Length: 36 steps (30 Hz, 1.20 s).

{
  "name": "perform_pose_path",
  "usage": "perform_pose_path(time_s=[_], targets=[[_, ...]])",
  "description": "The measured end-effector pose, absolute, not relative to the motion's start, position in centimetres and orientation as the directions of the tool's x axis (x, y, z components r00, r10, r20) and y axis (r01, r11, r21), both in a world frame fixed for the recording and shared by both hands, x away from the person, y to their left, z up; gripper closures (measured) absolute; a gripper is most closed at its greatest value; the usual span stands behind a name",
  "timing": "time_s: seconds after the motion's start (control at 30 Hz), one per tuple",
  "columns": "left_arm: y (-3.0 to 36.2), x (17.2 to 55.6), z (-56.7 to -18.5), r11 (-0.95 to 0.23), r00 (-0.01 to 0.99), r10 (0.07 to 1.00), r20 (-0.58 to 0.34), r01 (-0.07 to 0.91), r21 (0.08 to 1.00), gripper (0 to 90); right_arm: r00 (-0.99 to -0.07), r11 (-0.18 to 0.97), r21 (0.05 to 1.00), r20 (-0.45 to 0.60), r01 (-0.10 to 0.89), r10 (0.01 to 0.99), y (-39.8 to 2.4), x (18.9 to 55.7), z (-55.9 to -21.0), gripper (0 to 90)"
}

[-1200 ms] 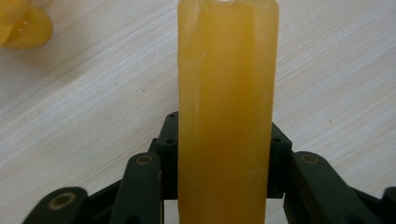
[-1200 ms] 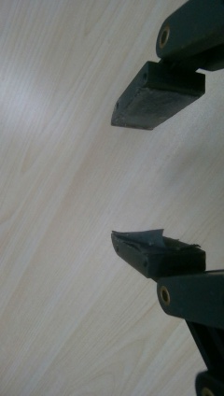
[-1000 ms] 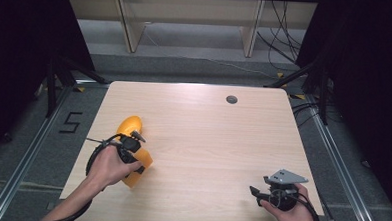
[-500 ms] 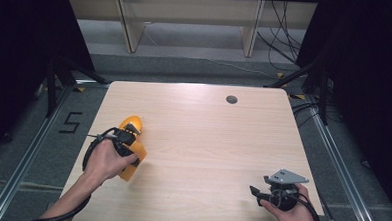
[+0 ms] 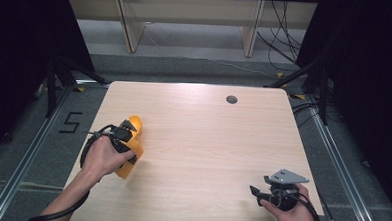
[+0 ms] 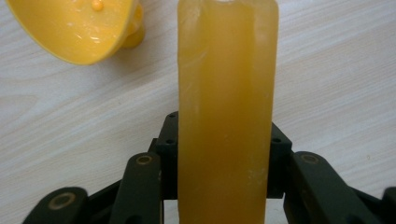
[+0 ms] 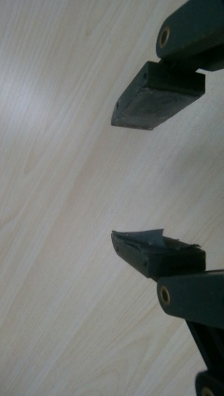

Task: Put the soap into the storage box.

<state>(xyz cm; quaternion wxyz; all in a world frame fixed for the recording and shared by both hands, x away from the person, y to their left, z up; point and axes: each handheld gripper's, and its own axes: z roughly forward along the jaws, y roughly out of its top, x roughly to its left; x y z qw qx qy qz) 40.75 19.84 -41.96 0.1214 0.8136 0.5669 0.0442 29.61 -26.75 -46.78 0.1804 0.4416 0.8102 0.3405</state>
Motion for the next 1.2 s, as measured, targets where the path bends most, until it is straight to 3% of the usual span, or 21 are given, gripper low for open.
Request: perform_pose_path(time_s=[0.53, 0.7, 0.73, 1.2], targets=[[21.5, 42.4, -41.2, -0.308, 0.330, 0.943, -0.050, 0.917, 0.253, 60.5, -0.545, 0.378, 0.719, 0.001, 0.583, 0.839, -26.9, 29.7, -46.8, 38.3], [21.7, 42.8, -41.1, -0.287, 0.308, 0.951, -0.043, 0.924, 0.253, 60.5, -0.543, 0.376, 0.720, 0.003, 0.584, 0.839, -26.9, 29.6, -46.7, 38.3], [21.5, 42.7, -41.1, -0.242, 0.265, 0.962, -0.061, 0.937, 0.253, 60.5, -0.543, 0.376, 0.720, 0.003, 0.584, 0.839, -26.9, 29.6, -46.7, 38.3], [22.0, 43.8, -40.5, -0.259, 0.279, 0.959, -0.046, 0.931, 0.258, 60.5, -0.560, 0.381, 0.733, 0.000, 0.563, 0.828, -26.9, 29.8, -46.9, 38.3]])
